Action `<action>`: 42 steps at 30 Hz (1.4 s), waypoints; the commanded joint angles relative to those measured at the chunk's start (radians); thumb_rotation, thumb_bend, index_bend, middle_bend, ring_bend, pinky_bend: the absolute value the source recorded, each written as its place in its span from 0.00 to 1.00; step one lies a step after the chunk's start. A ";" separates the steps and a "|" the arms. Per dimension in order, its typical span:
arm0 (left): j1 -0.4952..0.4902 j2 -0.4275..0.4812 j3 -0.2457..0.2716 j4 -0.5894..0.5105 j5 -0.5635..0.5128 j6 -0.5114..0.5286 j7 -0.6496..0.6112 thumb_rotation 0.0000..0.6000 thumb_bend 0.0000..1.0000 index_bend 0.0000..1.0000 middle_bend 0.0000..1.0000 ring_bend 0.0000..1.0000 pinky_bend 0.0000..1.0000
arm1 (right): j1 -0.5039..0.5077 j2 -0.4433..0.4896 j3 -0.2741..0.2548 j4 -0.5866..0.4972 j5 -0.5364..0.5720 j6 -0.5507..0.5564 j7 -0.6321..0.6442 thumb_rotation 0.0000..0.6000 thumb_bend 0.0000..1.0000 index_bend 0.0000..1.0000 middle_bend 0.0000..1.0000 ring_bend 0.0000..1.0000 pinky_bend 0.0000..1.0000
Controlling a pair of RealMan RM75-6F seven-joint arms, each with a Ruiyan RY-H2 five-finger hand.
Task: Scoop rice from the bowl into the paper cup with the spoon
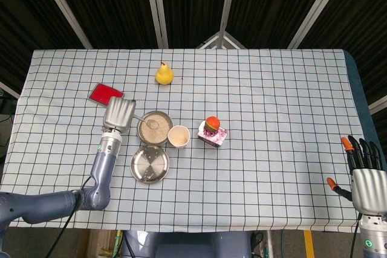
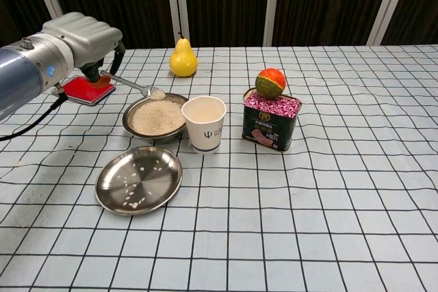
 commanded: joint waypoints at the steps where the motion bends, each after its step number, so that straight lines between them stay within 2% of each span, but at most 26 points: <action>1: -0.011 0.010 -0.016 -0.024 0.001 0.003 0.010 1.00 0.48 0.56 1.00 1.00 1.00 | 0.000 0.000 0.000 0.000 0.000 0.000 0.001 1.00 0.18 0.05 0.10 0.00 0.00; 9: -0.057 0.014 -0.048 -0.062 0.002 -0.002 0.056 1.00 0.48 0.56 1.00 1.00 1.00 | 0.000 0.000 0.000 0.000 -0.001 0.001 0.001 1.00 0.18 0.05 0.10 0.00 0.00; 20: -0.130 -0.037 -0.052 -0.045 0.002 -0.023 0.132 1.00 0.48 0.56 1.00 1.00 1.00 | -0.001 -0.002 0.000 0.003 -0.003 0.005 0.005 1.00 0.18 0.05 0.10 0.00 0.00; 35: -0.149 -0.057 -0.002 -0.039 -0.004 -0.041 0.182 1.00 0.48 0.55 1.00 1.00 1.00 | -0.001 -0.003 0.001 0.004 -0.003 0.006 0.009 1.00 0.18 0.05 0.10 0.00 0.00; 42: -0.160 -0.041 0.040 -0.025 0.062 -0.058 0.192 1.00 0.48 0.56 1.00 1.00 1.00 | -0.001 -0.003 0.001 0.003 -0.003 0.006 0.008 1.00 0.18 0.05 0.10 0.00 0.00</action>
